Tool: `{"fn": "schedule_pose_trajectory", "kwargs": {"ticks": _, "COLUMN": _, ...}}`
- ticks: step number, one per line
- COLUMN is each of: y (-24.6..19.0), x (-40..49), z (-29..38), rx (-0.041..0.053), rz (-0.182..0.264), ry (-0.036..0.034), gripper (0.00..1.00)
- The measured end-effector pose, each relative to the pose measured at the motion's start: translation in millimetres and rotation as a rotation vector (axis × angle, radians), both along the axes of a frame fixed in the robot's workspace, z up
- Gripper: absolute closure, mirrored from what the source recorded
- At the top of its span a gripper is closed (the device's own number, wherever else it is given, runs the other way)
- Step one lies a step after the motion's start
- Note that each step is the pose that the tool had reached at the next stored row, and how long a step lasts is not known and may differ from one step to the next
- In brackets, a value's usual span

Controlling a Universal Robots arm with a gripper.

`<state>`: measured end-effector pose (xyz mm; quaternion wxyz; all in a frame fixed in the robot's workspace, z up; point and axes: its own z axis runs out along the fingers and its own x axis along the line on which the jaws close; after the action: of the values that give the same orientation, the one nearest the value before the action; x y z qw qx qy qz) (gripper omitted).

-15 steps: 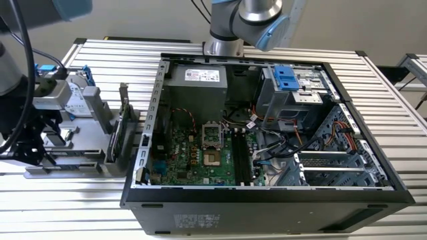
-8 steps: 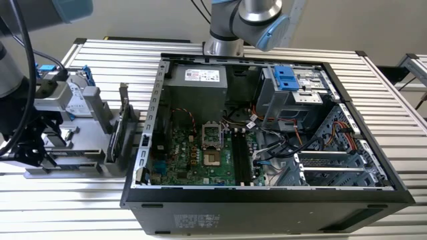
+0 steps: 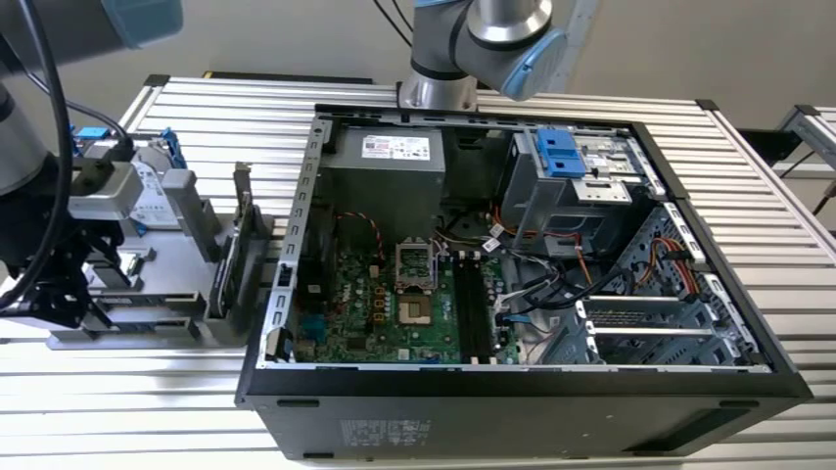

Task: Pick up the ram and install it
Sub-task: 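Pick up the ram and move it above insertion slot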

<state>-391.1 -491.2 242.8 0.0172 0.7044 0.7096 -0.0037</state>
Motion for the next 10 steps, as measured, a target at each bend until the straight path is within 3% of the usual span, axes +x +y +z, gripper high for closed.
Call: {"fn": "schedule_pose_trajectory", "kwargs": {"ticks": 10, "y": 0.0, "x": 0.0, "z": -3.4, "rx": -0.0009, "rz": 0.0, "ry": 0.0, "gripper": 0.0}}
